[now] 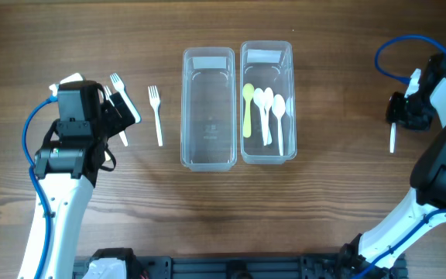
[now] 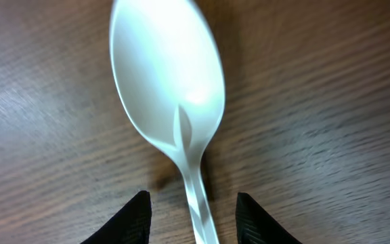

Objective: Pack container
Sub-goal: 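Grasp the last white spoon with the right gripper, then place the white spoon into the right container, retract right arm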

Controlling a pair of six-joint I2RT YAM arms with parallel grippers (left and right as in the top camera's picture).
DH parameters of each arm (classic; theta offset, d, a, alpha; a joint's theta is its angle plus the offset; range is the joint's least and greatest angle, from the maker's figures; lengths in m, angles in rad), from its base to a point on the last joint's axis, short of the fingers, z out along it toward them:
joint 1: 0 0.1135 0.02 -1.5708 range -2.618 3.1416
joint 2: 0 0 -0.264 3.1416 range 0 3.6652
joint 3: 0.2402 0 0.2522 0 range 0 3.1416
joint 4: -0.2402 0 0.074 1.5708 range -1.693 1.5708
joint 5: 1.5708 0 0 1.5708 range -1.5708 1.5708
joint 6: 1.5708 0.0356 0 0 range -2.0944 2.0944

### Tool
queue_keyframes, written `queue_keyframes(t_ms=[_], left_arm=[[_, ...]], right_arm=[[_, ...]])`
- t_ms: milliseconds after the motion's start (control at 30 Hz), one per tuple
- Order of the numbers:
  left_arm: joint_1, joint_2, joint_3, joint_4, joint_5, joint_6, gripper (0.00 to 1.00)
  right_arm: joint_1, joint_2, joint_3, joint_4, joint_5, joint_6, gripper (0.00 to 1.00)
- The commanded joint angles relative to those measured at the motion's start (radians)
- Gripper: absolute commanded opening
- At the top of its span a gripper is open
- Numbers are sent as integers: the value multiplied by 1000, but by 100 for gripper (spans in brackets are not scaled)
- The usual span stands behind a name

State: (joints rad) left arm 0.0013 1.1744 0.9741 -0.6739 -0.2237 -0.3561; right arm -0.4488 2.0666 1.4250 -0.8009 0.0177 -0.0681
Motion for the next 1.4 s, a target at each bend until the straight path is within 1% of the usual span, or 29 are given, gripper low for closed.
queue_keyframes(t_ms=[0, 67, 100, 133, 167, 233, 267, 367, 433, 567, 600, 700, 767, 833, 900, 1000, 1067, 1167, 1200, 1233, 1267, 1300, 1333, 1367], left_arm=[[5, 2, 19, 3, -13, 12, 100], [5, 2, 19, 3, -13, 12, 100], [5, 2, 19, 3, -13, 12, 100], [5, 2, 19, 3, -13, 12, 100], [5, 2, 19, 3, -13, 12, 100], [5, 2, 19, 3, -13, 12, 100], [5, 2, 19, 3, -13, 12, 100], [5, 2, 19, 3, -13, 12, 100], [5, 2, 19, 3, -13, 12, 100], [5, 2, 19, 3, -13, 12, 100], [5, 2, 19, 3, -13, 12, 100], [5, 2, 19, 3, -13, 12, 100], [5, 2, 19, 3, -13, 12, 100], [5, 2, 19, 3, -13, 12, 100], [5, 2, 19, 3, -13, 12, 100], [5, 2, 19, 3, -13, 12, 100], [5, 2, 19, 3, -13, 12, 100], [5, 2, 19, 3, -13, 12, 100], [5, 2, 19, 3, -13, 12, 100], [5, 2, 19, 3, -13, 12, 100], [5, 2, 19, 3, -13, 12, 100], [5, 2, 19, 3, -13, 12, 100], [5, 2, 19, 3, -13, 12, 100], [5, 2, 19, 3, -13, 12, 100]], right_arm=[[-3, 23, -38, 5, -18, 19, 40], [-3, 23, -39, 4, -18, 19, 39], [-3, 23, -39, 3, -18, 19, 36], [-3, 23, -39, 2, -18, 19, 30], [-3, 23, -39, 0, -19, 19, 27], [-3, 22, -37, -9, -19, 36, 12], [-3, 19, -33, -19, -19, 60, 9], [-3, -4, 13, -73, -20, 134, 5], [5, -54, 86, -130, -71, 175, 5], [62, -197, 153, -179, -264, 178, 5], [97, -262, 157, -180, -310, 190, 5], [216, -394, 157, -179, -333, 232, 5], [313, -432, 157, -179, -329, 232, 5], [428, -433, 143, -171, -325, 235, 5], [546, -414, 94, -125, -277, 293, 5], [673, -368, 16, -39, -218, 360, 5], [739, -322, -40, 33, -193, 392, 5], [793, -241, -65, 86, -193, 409, 5], [812, -199, -65, 107, -189, 408, 5], [820, -173, -65, 121, -186, 408, 9], [824, -153, -65, 134, -181, 408, 17], [825, -133, -65, 146, -173, 402, 38], [823, -132, -64, 146, -154, 392, 45], [819, -142, -60, 137, -128, 378, 50]])
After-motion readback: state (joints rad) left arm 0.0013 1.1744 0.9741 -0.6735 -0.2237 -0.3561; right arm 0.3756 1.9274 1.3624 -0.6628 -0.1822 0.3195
